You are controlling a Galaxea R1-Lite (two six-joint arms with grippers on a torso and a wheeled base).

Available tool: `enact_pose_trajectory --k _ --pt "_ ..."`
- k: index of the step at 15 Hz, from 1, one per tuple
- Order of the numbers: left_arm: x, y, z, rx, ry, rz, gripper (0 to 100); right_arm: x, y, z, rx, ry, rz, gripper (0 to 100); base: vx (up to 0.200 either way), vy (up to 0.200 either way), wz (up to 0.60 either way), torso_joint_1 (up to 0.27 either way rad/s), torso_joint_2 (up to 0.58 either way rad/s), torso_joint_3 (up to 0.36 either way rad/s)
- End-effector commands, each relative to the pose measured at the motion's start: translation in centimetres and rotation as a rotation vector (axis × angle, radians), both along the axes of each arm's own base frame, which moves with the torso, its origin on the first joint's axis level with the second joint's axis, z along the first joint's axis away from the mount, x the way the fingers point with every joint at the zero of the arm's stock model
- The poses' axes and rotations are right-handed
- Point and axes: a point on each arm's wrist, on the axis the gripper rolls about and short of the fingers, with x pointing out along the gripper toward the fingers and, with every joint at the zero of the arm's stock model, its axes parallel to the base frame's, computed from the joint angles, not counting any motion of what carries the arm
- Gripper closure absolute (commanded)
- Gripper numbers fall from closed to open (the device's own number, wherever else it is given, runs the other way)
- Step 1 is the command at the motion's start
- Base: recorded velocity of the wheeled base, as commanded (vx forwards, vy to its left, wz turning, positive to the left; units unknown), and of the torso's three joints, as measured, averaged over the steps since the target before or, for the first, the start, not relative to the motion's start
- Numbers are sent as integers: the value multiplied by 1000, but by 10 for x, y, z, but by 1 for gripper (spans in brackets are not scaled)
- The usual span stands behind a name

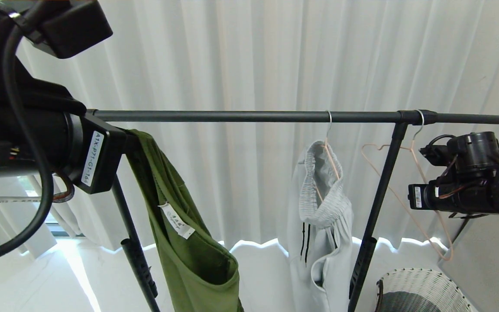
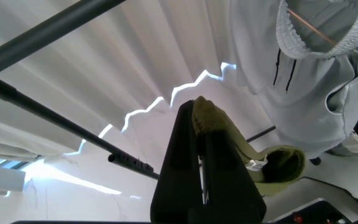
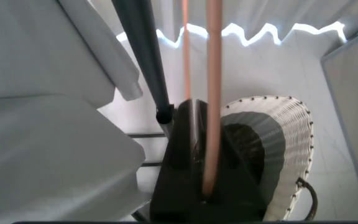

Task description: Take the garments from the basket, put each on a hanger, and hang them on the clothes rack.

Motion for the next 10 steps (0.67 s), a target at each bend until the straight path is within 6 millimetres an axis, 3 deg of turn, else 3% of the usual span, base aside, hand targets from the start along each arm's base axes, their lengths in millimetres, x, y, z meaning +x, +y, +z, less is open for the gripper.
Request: enact_pose_trajectory --k 1,10 --pt "0 0 0 0 0 0 100 -4 -1 6 2 -14 0 100 0 0 0 0 0 0" --pt "-1 1 0 0 -3 -1 100 -24 -3 34 6 -110 -10 100 0 0 0 0 0 0"
